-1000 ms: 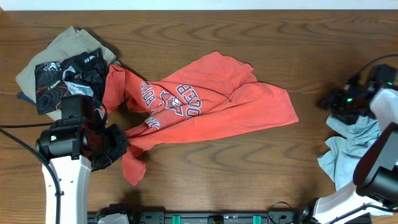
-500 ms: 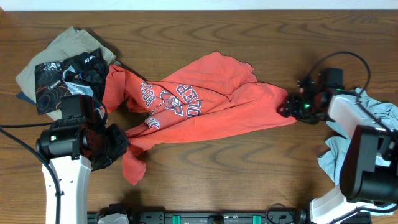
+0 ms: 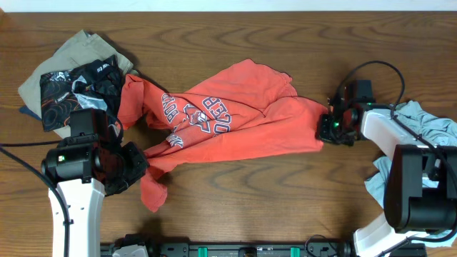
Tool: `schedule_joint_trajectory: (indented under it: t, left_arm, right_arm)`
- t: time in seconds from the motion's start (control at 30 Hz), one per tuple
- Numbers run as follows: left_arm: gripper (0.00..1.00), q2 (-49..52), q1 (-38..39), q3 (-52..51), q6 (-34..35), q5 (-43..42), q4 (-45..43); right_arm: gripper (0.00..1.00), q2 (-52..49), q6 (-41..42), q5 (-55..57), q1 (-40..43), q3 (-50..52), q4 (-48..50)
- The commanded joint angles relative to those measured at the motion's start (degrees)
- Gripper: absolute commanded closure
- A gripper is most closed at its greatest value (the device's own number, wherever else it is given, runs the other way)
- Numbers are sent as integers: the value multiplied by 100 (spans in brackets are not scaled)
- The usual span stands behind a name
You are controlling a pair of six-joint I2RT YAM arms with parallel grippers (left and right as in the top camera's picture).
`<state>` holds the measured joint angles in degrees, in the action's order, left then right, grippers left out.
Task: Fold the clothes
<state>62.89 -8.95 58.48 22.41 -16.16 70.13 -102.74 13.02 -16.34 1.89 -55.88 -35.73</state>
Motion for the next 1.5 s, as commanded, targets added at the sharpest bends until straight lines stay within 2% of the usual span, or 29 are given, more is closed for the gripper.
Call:
schedule_joint_trajectory:
  t: [0.0,0.17,0.4,0.67,0.9,1.2,1.33,1.47]
  left_arm:
    - [94,-9,-17,24,-116,2,-33]
    - [94,-9,223,496,-533,-140,-55]
    - [94,9,651,2347,-629,-138,-96]
    - [94,70,651,4793,-566,-136,-116]
    - [94,63,651,6249,-566,-118,9]
    - [94,474,651,6306,-568,-122,599]
    - [94,1134,651,6220,-616,-122,935]
    - [94,1982,654,6212,-695,-125,883]
  right_arm:
    - [99,42,-55,284,295,-393,-518]
    - [99,485,-542,275,688,-1572,-2061]
    - [99,1427,-905,85,1106,-3491,-3560]
    - [99,2389,-905,90,1499,-5451,-4214]
    - [99,2909,-870,457,1738,-6367,-4347]
    - [99,2682,-1043,496,1764,-6439,-4804]
    - [99,2129,-1060,446,1742,-6439,-4986]
    - [99,1421,-1099,334,1574,-6439,-4876]
